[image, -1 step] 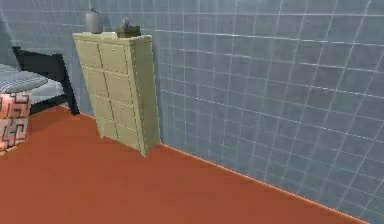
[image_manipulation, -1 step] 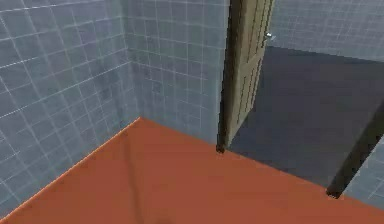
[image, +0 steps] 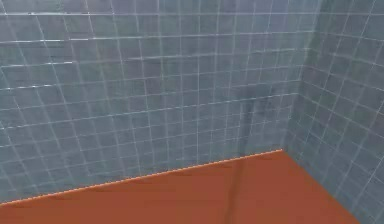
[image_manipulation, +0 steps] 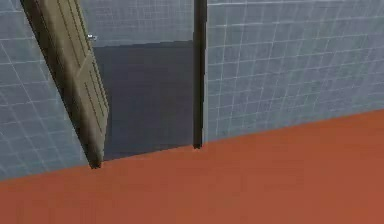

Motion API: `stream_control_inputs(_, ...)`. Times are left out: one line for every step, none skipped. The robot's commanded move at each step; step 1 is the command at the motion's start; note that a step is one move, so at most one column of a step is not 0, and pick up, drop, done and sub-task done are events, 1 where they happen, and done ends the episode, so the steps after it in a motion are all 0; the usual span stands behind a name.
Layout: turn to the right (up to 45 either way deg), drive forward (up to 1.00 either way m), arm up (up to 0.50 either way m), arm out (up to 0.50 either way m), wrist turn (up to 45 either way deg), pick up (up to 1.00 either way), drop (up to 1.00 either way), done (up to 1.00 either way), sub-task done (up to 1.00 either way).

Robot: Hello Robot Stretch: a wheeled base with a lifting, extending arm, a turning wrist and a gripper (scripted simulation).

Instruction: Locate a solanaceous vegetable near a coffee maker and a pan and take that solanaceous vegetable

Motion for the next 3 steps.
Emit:
stream_control_inputs(45.0, 0.00, 0.00, 0.00, 0.0, 0.00, 0.00, 0.00, 0.00)
stream_control_inputs(33.0, 0.00, 0.00, 0.00, 0.0, 0.00, 0.00, 0.00, 0.00)
stream_control_inputs(0.0, 1.00, 0.00, 0.00, 0.0, 0.00, 0.00, 0.00, 0.00)
